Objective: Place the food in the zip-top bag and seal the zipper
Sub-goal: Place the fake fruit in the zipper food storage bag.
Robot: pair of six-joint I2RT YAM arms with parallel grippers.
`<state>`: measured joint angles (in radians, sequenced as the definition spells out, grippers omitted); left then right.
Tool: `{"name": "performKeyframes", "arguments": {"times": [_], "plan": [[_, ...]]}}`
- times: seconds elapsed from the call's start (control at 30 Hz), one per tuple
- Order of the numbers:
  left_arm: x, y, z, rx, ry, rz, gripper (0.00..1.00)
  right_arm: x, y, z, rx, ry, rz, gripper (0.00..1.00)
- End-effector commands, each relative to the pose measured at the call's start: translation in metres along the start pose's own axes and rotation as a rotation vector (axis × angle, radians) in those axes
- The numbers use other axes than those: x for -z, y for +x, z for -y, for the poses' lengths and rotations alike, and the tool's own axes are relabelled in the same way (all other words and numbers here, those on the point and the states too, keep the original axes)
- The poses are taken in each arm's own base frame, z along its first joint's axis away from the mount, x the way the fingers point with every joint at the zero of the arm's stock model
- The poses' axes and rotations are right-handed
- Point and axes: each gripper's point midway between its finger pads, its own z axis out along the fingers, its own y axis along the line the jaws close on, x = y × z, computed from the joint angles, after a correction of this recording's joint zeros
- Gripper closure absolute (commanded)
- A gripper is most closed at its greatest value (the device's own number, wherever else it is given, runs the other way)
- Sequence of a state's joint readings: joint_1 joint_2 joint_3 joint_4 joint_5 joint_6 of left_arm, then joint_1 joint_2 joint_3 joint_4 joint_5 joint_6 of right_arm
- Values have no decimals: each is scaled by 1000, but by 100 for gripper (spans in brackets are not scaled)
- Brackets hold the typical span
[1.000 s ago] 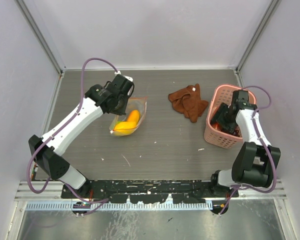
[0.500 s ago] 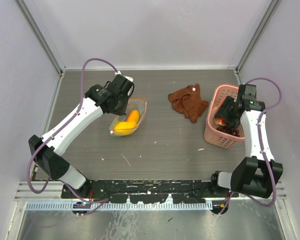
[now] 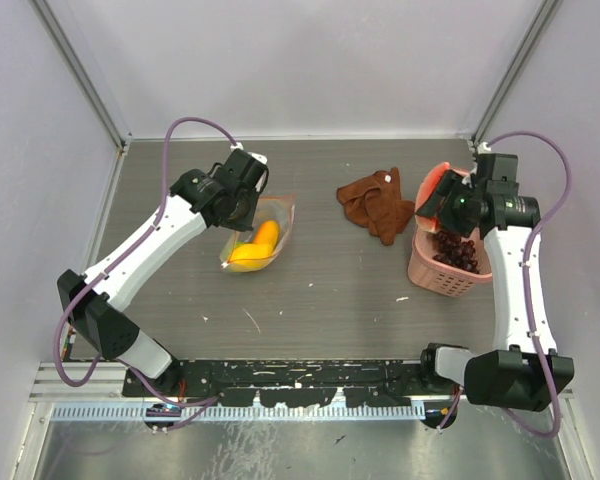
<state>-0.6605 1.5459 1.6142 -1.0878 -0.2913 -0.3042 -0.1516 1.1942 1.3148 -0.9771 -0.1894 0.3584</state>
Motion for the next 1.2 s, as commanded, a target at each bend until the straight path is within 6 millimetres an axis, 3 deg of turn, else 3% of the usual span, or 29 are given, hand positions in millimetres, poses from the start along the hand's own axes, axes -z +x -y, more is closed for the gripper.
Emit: {"name": "performKeyframes", "arguments": {"times": [0.0, 0.27, 0.67, 0.87, 1.17], "plan": [[13, -19, 3, 56, 40, 91, 100, 18, 3, -57, 62, -165, 16, 99], [10, -27, 12, 99, 65, 97, 100, 29, 36, -133, 127, -397, -43, 99], [2, -37, 25, 146, 78, 118, 100, 54, 118, -220, 251, -673, -251, 99], [4, -47, 26, 144, 52, 157, 100, 59, 156, -238, 277, -737, -379, 99], [7, -48, 36, 89, 27, 222, 100, 39, 201, -239, 268, -708, -527, 100]]}}
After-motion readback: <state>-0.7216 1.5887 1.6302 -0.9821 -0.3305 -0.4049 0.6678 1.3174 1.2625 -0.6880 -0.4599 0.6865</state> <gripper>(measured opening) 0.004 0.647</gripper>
